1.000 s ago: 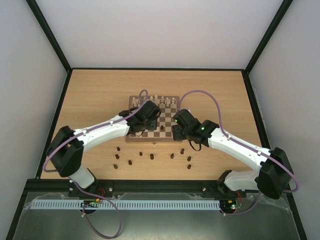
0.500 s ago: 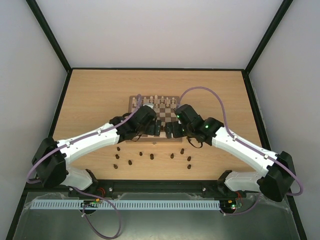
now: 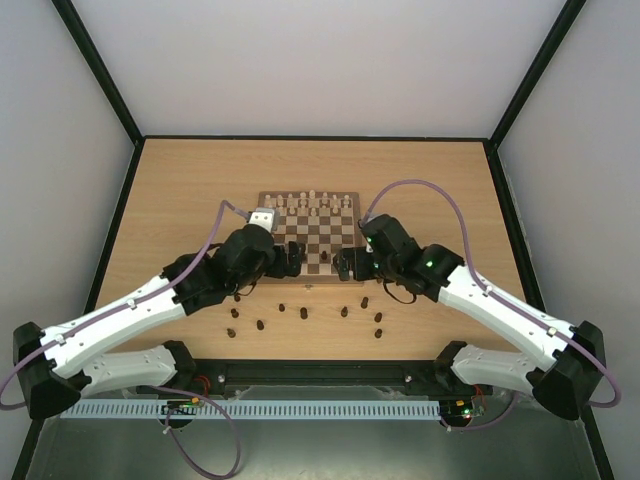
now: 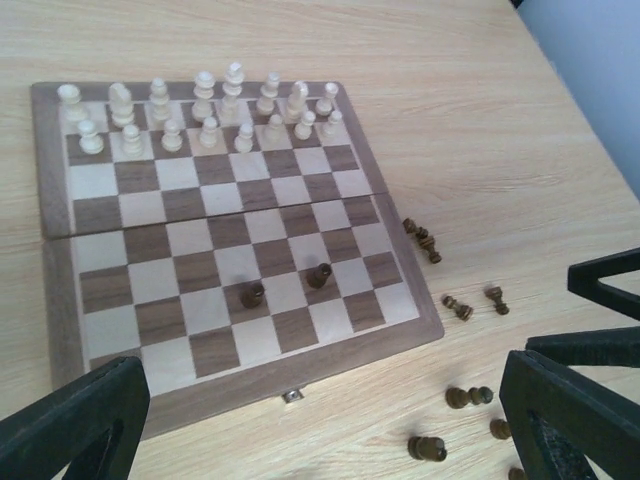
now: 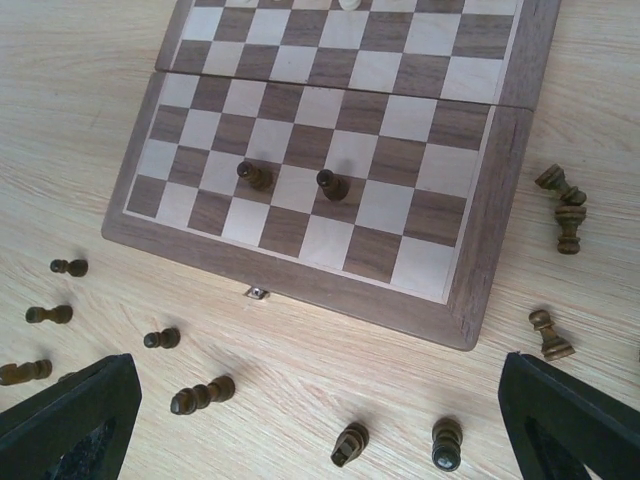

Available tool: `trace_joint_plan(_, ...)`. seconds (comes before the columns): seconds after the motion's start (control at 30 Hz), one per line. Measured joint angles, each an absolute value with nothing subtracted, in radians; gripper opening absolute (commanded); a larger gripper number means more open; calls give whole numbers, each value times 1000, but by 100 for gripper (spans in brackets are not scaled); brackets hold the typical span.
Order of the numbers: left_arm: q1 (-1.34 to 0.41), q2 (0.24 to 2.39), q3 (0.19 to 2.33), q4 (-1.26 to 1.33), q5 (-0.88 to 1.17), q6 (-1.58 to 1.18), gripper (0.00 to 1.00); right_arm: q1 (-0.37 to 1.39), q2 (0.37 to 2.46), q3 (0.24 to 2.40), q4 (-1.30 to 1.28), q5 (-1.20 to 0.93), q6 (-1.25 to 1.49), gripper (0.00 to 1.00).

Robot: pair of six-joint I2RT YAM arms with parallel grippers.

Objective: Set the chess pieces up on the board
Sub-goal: Pick up the chess piece at the center of the board.

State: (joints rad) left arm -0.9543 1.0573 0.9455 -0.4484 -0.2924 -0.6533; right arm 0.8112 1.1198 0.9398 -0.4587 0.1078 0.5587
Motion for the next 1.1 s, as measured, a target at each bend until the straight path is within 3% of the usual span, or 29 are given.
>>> trace_joint_plan(0.3,-931,965,863,-536,-331,-726,99,811,1129,915,-474,128,562,99)
trace_joint_plan(0.5,-879,889,754,-545,-342,-746,99,808,1134,913,-507,254,569,100)
trace_joint_plan(0.77,-754,938,682,-506,-325,-730,99,617,1143,776,-442,245,583,92)
trace_joint_plan(1.1,-673,1032,600,-454,-292,-745,99,608,1145,751,-392,159,583,89)
